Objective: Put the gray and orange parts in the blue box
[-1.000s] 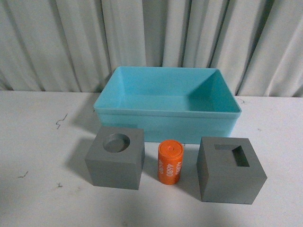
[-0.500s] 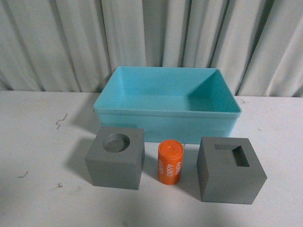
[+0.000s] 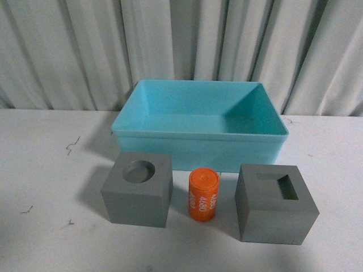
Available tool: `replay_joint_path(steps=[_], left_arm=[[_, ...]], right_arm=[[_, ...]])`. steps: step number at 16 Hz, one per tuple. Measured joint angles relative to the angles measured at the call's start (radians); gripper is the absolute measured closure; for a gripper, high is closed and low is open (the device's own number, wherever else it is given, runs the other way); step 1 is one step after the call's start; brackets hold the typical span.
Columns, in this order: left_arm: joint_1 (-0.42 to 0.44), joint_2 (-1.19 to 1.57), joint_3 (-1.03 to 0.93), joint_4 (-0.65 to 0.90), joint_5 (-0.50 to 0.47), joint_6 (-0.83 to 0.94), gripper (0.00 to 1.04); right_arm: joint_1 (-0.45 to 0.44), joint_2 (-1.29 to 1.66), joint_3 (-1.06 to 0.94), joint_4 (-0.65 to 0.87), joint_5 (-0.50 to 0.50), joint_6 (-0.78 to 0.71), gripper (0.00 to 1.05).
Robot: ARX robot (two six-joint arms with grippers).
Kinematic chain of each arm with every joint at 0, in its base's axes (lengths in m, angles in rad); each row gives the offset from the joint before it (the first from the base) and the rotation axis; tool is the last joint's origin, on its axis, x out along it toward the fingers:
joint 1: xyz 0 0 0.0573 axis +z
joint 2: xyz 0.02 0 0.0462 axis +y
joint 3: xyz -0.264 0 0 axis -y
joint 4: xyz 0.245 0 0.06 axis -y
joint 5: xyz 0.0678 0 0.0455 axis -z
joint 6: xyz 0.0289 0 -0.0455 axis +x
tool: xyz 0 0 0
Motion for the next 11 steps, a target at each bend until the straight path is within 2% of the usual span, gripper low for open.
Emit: replay_joint_path(steps=[1,3,7,9,11], left_arm=[[-0.001,0.0,0.0,0.001,0.0,0.0,0.07],[-0.001,0.0,0.0,0.001,0.0,0.0,0.07],[-0.001,0.0,0.0,0.001,0.001,0.0,0.07],[-0.001,0.0,0.0,0.001,0.0,0.0,0.07],[-0.001,0.0,0.0,0.001,0.001,0.0,0.07]], right_arm=[[-0.038,0.125,0.056,0.11,-0.076,-0.039,0.06],[-0.021,0.395,0.171,0.275,-0.16,-0.109,0.06],[0.185,0.815,0.235,0.502,-0.092,-0.07,0.06],[0.273,0.95,0.265,0.55,-0.056,0.011,0.06],[0.315,1.033,0.302,0.573,-0.03,0.074,0.06]])
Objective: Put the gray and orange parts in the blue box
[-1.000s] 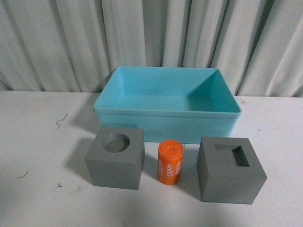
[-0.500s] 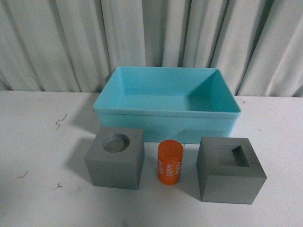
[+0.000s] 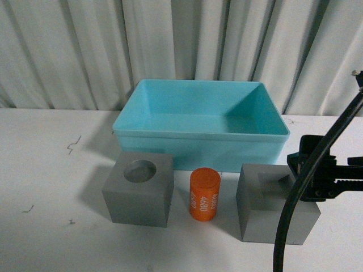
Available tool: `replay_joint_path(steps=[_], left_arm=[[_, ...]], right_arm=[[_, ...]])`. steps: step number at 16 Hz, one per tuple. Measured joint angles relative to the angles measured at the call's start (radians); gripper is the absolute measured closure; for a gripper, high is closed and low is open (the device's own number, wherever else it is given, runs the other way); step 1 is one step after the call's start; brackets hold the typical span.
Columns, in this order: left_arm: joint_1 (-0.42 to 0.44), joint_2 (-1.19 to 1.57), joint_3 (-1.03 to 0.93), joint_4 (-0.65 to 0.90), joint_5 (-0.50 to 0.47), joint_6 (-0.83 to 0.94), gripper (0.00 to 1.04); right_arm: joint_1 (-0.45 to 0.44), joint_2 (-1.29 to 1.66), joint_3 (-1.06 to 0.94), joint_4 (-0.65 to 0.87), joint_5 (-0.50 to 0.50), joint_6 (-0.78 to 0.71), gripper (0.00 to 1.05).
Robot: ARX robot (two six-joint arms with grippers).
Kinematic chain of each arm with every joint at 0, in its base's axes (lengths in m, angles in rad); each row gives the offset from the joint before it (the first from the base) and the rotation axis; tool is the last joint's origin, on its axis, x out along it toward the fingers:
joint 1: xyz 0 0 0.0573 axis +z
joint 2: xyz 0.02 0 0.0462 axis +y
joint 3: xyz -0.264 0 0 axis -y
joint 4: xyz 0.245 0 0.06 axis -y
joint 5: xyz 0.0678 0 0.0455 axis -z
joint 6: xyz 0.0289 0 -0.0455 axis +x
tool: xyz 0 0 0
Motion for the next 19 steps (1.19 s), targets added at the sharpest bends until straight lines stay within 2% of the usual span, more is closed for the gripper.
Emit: replay_joint_path(steps=[14,16,17,19], left_arm=[[0.0,0.0,0.0,0.0,0.0,0.0,0.07],[0.0,0.0,0.0,0.0,0.0,0.0,0.07],[0.0,0.0,0.0,0.0,0.0,0.0,0.07],[0.0,0.0,0.0,0.0,0.0,0.0,0.07]], right_arm=[[0.012,0.263,0.11,0.026,0.058,0.07,0.07],[0.012,0.275,0.118,0.019,0.058,0.086,0.26],[0.012,0.277,0.118,0.014,0.06,0.093,0.46],[0.012,0.277,0.11,0.024,0.061,0.107,0.75]])
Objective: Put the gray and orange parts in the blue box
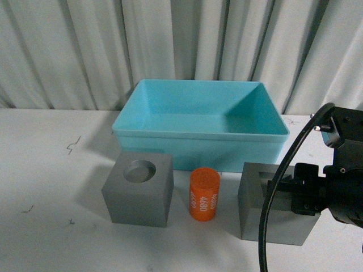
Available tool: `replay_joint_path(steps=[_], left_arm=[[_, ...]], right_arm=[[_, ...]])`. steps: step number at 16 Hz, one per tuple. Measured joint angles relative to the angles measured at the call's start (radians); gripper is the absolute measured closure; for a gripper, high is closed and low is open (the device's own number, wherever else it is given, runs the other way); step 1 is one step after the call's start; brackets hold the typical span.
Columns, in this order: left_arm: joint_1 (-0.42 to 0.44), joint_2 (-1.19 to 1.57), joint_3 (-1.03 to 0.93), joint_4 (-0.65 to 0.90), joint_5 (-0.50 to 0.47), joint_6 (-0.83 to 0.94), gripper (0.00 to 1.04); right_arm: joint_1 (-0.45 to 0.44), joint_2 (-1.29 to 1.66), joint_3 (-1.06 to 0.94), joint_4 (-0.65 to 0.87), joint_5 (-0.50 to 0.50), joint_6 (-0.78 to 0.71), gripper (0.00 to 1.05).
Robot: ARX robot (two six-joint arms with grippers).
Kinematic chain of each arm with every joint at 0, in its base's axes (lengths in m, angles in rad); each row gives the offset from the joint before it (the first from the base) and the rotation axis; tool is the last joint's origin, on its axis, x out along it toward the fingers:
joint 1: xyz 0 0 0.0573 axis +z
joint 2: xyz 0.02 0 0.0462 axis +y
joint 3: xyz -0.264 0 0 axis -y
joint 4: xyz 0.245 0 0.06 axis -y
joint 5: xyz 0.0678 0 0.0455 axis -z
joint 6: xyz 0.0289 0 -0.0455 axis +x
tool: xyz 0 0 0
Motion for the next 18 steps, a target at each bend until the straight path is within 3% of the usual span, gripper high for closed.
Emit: replay_joint_path(steps=[1,2,6,8,10,11,18], left_arm=[[0.0,0.0,0.0,0.0,0.0,0.0,0.07],[0.0,0.0,0.0,0.0,0.0,0.0,0.07],[0.0,0.0,0.0,0.0,0.0,0.0,0.07],[0.0,0.0,0.0,0.0,0.0,0.0,0.07],[0.0,0.0,0.0,0.0,0.0,0.0,0.07],[0.0,0.0,0.0,0.0,0.0,0.0,0.07],[0.0,0.0,0.0,0.0,0.0,0.0,0.07]], right_arm=[[-0.003,-0.008,-0.011,0.007,0.004,0.004,0.83],[-0.014,-0.025,-0.021,-0.006,0.002,0.012,0.85],[-0.059,-0.185,-0.074,-0.109,-0.007,0.008,0.86],[-0.111,-0.402,-0.045,-0.164,-0.038,-0.018,0.86],[-0.192,-0.447,0.166,-0.125,-0.054,-0.079,0.86],[-0.183,-0.265,0.344,-0.104,-0.035,-0.137,0.86],[-0.069,0.138,0.739,-0.169,-0.031,-0.144,0.86]])
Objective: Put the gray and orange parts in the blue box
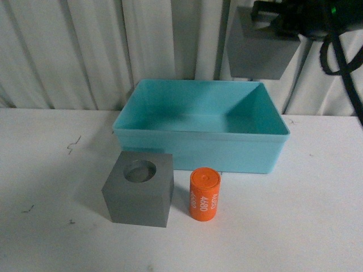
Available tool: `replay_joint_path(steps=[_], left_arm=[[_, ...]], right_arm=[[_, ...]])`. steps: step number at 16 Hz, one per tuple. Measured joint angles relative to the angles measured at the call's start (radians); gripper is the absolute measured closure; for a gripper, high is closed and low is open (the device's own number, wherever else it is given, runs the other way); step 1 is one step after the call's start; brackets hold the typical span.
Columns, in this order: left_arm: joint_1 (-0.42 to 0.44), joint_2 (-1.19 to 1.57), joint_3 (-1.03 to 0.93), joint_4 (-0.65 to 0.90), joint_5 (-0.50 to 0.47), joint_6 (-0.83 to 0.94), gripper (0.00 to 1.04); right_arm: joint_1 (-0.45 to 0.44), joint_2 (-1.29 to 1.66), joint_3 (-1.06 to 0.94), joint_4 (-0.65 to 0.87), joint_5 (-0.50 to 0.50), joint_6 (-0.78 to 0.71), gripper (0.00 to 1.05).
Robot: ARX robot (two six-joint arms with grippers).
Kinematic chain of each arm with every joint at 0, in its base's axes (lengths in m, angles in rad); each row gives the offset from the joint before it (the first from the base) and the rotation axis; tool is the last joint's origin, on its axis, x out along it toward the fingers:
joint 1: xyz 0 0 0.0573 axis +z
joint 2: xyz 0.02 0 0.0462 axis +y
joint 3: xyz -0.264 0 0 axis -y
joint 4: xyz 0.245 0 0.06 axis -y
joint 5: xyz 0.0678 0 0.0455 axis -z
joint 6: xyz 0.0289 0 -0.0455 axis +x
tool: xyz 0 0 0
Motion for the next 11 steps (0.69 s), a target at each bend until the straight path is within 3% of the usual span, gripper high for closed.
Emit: replay_joint_path(steps=[11], left_arm=[[0.0,0.0,0.0,0.0,0.0,0.0,0.07]], right_arm=[[0.032,0.248,0.143,-0.106,0.085,0.079,0.86]])
